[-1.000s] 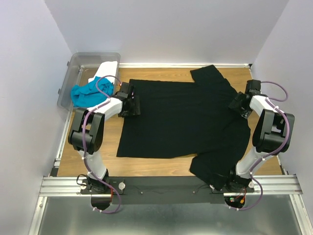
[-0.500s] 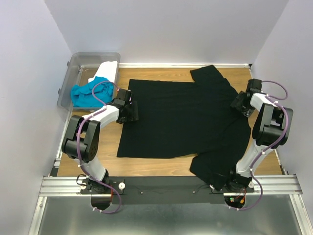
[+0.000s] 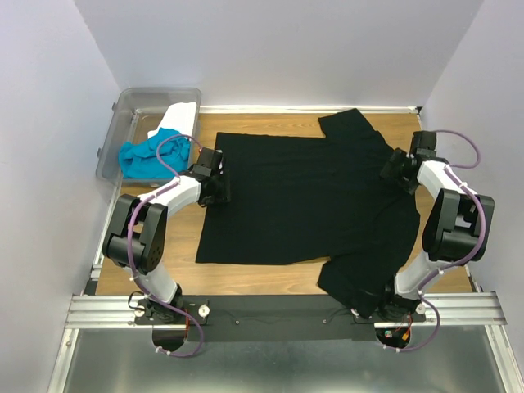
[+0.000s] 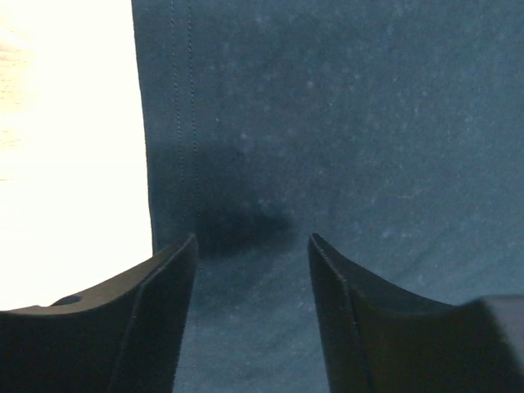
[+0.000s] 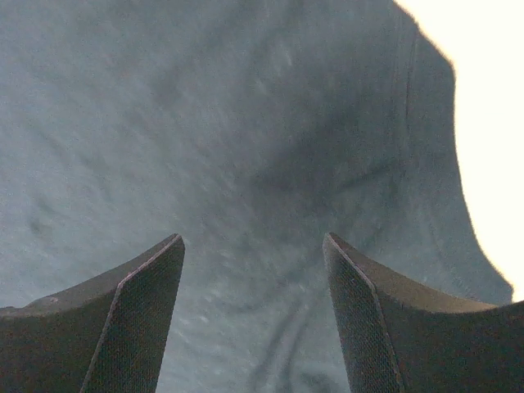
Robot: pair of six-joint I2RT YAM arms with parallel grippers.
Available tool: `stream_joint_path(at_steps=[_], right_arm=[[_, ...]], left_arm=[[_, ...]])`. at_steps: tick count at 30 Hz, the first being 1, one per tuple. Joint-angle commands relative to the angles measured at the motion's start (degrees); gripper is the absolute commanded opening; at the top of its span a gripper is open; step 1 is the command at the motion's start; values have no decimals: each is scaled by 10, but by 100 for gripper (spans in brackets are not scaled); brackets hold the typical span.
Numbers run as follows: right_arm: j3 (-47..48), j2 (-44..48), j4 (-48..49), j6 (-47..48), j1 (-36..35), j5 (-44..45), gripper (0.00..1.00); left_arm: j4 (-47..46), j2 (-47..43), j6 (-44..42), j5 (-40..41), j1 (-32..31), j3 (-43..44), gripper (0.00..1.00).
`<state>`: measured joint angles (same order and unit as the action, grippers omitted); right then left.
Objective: Fold and stack the t-shirts
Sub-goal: Flatten the tshirt out, then fold the tshirt
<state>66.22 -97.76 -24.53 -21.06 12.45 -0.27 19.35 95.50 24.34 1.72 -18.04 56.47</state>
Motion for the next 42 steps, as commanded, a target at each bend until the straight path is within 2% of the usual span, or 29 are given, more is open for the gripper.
stream_joint_path(at_steps=[1, 6, 11, 13, 18, 20, 21, 23, 24, 27, 34, 42], right_arm=[[-42, -5, -10, -19, 1, -10, 76], [-54, 6, -10, -26, 1, -1, 76], [-33, 10, -13, -20, 1, 8, 76], [5, 0, -12, -6, 1, 5, 76], [105, -75, -6, 45, 2, 16, 75], [154, -102, 4, 60, 2, 25, 64], [173, -130, 5, 75, 2, 24, 60], [225, -159, 10, 92, 2, 5, 54], [242, -177, 10, 115, 2, -12, 54], [297, -236, 11, 146, 2, -35, 54], [379, -333, 19, 188, 2, -109, 54], [425, -372, 31, 198, 2, -140, 55]], left_arm=[[32, 0, -10, 1, -2, -4, 60], [67, -17, -10, -17, -3, -49, 53], [83, -62, -1, -51, -8, -100, 53], [89, -73, -2, -44, -8, -89, 58], [89, -53, -10, 14, 13, 41, 69], [78, -15, -12, 27, 29, 112, 73], [64, 0, -10, 57, 34, 136, 74], [53, 53, -17, 67, 48, 192, 78], [46, 72, -21, 79, 49, 249, 79], [39, 138, -36, 102, 50, 340, 82], [-16, 220, -54, 102, 53, 399, 82], [-55, 255, -72, 100, 57, 409, 82]])
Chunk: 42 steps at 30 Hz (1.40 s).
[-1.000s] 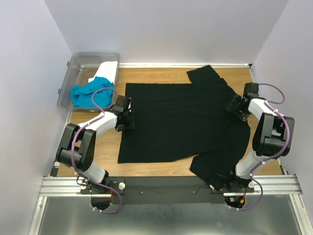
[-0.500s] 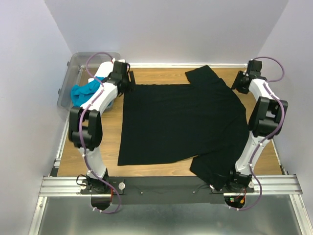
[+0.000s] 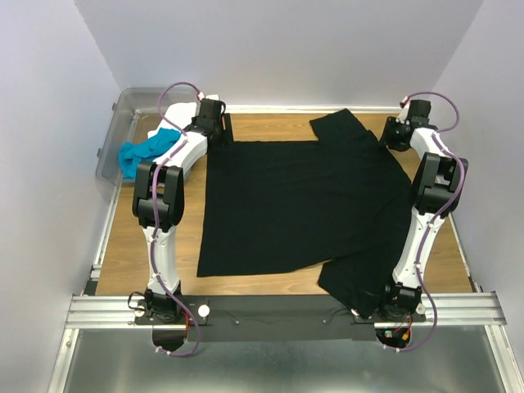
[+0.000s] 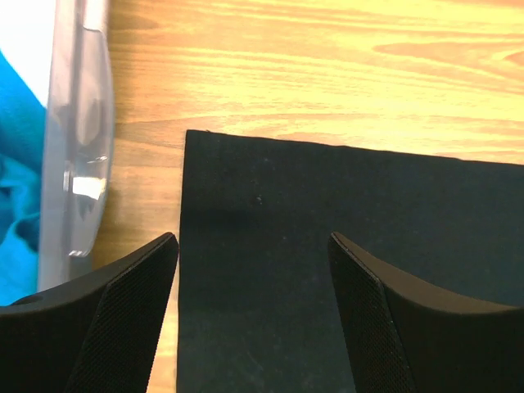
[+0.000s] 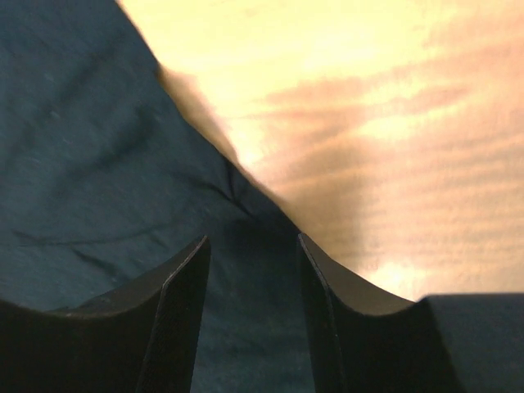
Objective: Fold and stack the t-shirts
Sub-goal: Fold the tshirt
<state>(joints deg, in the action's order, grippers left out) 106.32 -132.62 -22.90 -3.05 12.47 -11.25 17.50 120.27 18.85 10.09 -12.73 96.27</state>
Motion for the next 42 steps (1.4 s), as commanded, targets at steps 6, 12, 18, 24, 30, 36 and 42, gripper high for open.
stream_joint_path(at_steps=[6, 12, 18, 24, 30, 36, 42], right_arm=[[44, -31, 19, 22, 2, -49, 55], [54, -54, 19, 25, 1, -51, 55], [59, -73, 19, 42, 1, -56, 54], [46, -76, 19, 55, 0, -78, 49], [29, -77, 19, 62, -5, -76, 41], [18, -71, 18, 57, -8, -9, 17], [26, -63, 19, 64, -8, 68, 0]], left_arm=[[-36, 27, -31, 27, 6, 23, 82], [-26, 44, -36, 27, 8, 35, 82], [-17, 38, -42, 34, 9, 22, 82], [-9, 36, -46, 45, 10, 14, 82], [-7, 36, -47, 46, 12, 11, 82], [2, 51, -49, 50, 16, 27, 82], [12, 59, -39, 35, 17, 45, 82]])
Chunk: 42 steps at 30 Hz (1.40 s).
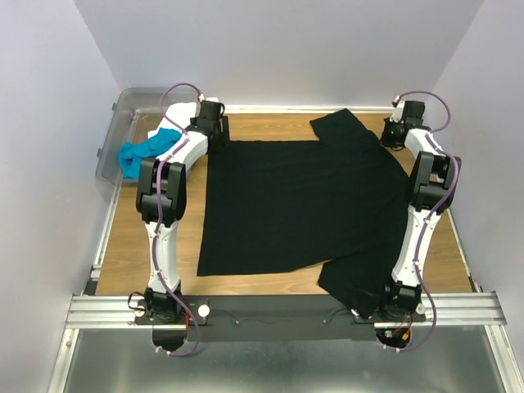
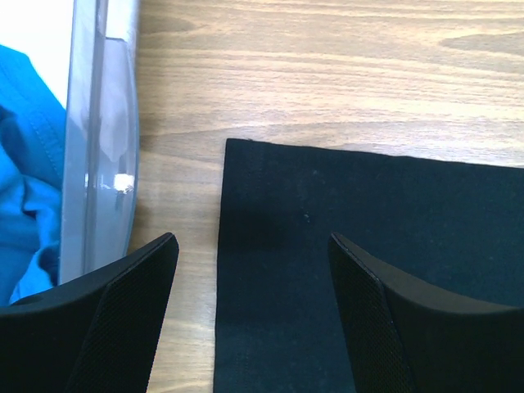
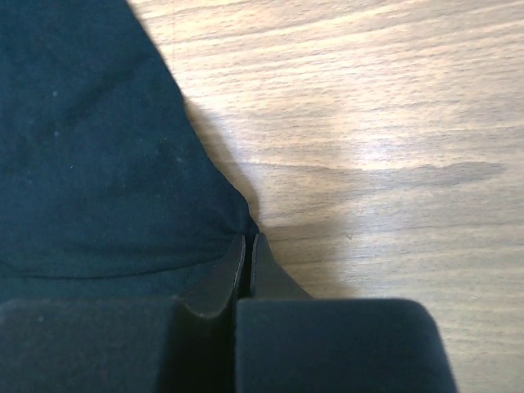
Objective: Fold and stack the t-shirts
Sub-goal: Fold the tshirt
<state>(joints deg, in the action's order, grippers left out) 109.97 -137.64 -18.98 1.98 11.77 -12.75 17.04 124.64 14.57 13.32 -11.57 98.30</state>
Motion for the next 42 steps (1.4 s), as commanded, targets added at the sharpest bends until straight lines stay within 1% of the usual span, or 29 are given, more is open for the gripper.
stream_joint_path(at_steps=[1, 11, 15, 18, 19, 20, 25, 28, 30, 31, 37, 42], right_arm=[[-9, -10, -20, 15, 0, 96, 0], [-24, 0, -19, 28, -1, 119, 1], [-37, 7, -18, 41, -1, 124, 1], [-41, 10, -18, 41, -1, 124, 1], [-41, 11, -18, 40, 0, 124, 0], [-40, 11, -18, 38, -1, 121, 0], [-43, 17, -18, 32, -1, 118, 1], [-48, 19, -18, 31, -1, 111, 0], [-48, 20, -18, 30, -1, 104, 1], [-49, 20, -18, 30, -1, 99, 0], [-49, 19, -18, 27, -1, 88, 1], [-52, 23, -18, 23, -1, 84, 0]], left_arm=[[18, 17, 4, 2, 5, 26, 83], [41, 58, 27, -1, 5, 76, 83], [22, 64, 27, -15, 4, 87, 81], [-5, 63, 22, -25, 4, 85, 76], [-17, 66, 20, -23, 4, 88, 72], [-18, 75, 20, -16, 4, 94, 70], [7, 118, 17, -13, 5, 156, 60], [17, 143, 17, -15, 5, 180, 58], [17, 157, 14, -15, 5, 189, 50], [20, 165, 13, -12, 4, 199, 43], [33, 184, 15, 1, 5, 235, 41], [54, 199, 19, 15, 5, 263, 41]])
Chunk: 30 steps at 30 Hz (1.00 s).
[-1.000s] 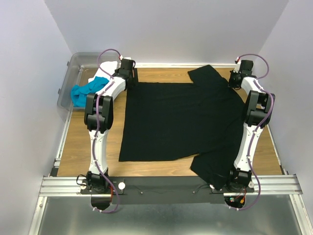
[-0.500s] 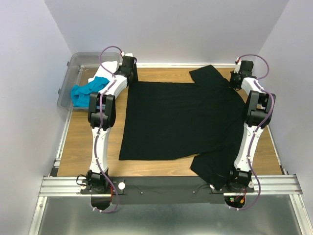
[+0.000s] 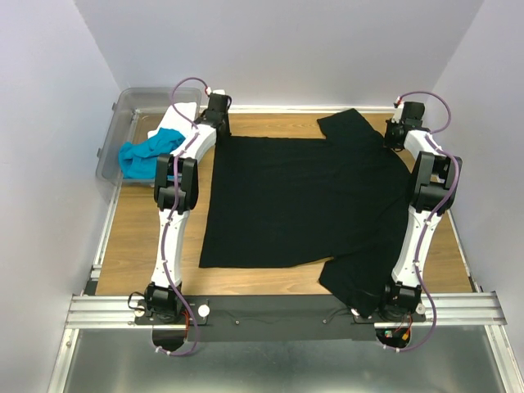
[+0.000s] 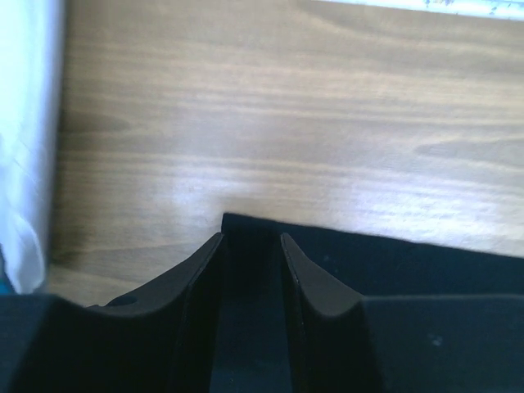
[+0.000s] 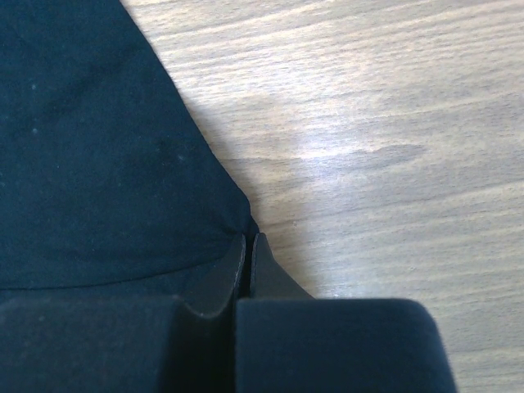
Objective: Fold and stack the t-shirts
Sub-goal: Fold the tshirt
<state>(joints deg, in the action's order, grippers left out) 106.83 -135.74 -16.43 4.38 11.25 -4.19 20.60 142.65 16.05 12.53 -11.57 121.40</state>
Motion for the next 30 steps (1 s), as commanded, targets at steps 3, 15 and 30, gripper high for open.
stream_joint_path(at_steps=[3, 15, 30], right_arm=[[-26, 11, -43, -1, 4, 4, 0], [-48, 35, -43, -14, 5, 2, 1], [-66, 41, -34, -32, 10, 53, 1]], left_arm=[[36, 22, 3, 27, 5, 42, 42], [102, -69, 37, 12, -17, -69, 54], [98, -182, 86, -9, -36, -296, 55]])
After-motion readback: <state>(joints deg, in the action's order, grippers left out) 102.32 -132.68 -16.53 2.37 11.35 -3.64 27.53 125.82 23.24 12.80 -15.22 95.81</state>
